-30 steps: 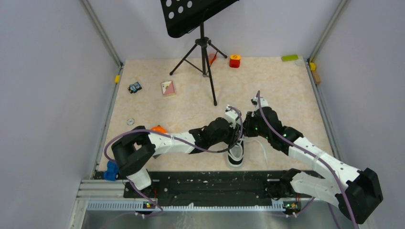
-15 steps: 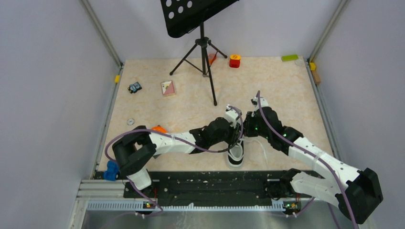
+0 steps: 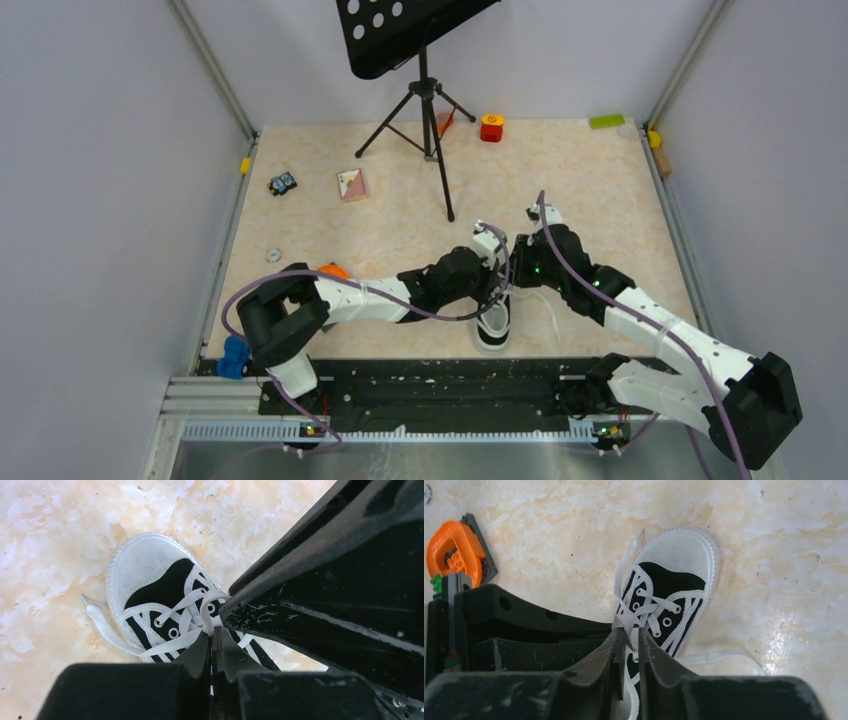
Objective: Tie the shoes
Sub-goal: Wrap the shoelace around the shoelace.
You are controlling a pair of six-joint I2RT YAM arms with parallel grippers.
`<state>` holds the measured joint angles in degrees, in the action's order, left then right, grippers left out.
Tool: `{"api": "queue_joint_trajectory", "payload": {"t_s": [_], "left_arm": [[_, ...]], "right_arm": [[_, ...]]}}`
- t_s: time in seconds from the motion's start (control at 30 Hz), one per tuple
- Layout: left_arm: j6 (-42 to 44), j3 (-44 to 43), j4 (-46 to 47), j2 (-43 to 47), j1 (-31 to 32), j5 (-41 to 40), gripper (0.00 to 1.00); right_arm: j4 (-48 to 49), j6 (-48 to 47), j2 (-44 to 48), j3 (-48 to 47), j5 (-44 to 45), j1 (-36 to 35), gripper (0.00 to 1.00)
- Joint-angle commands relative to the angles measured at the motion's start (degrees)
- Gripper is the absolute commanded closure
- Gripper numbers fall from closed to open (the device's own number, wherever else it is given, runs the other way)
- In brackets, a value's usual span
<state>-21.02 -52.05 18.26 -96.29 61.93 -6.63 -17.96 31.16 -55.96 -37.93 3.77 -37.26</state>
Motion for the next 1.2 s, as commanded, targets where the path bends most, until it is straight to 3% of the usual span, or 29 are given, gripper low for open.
{"api": "queue_joint_trajectory", "payload": {"t_s": [0.0, 0.1, 0.23, 0.4, 0.73, 0.9, 1.0, 1.17], "left_arm": [[-0.06, 1.70, 5.16, 1.28, 0.22, 0.01, 1.00], [0.02, 3.19, 7.17, 1.88, 0.13, 0.52, 1.00], [0.49, 3.98, 9.03, 1.90, 0.13, 2.30, 1.00], [0.45, 5.89, 12.84, 2.40, 0.14, 3.74, 1.00], [0.80, 8.52, 18.11, 2.82, -0.12, 5.15, 1.00], [0.80, 8.42, 18.21, 2.85, -0.06, 5.35, 1.00], [0.82, 8.28, 18.20, 2.86, -0.14, 5.46, 1.00], [0.71, 8.19, 18.13, 2.84, -0.15, 5.39, 1.00]], "right_arm": [[-2.39, 0.23, 2.15, -4.17, 3.41, 0.60, 0.67], [-4.76, 0.16, 3.13, -5.91, 5.17, 0.60, 0.49], [-7.94, -0.31, 4.41, -8.53, 6.12, 0.60, 0.47], [-7.93, 0.17, 5.24, -8.25, 4.95, 0.69, 0.55], [-3.14, 0.27, -1.08, -7.42, -1.97, 0.69, 0.57], [-1.03, 0.25, -4.01, -7.09, -3.53, 0.69, 0.63], [-1.00, 0.21, -4.69, -6.98, -3.51, 0.69, 0.69], [-2.23, 0.11, -3.73, -6.80, -2.60, 0.69, 0.89]]}}
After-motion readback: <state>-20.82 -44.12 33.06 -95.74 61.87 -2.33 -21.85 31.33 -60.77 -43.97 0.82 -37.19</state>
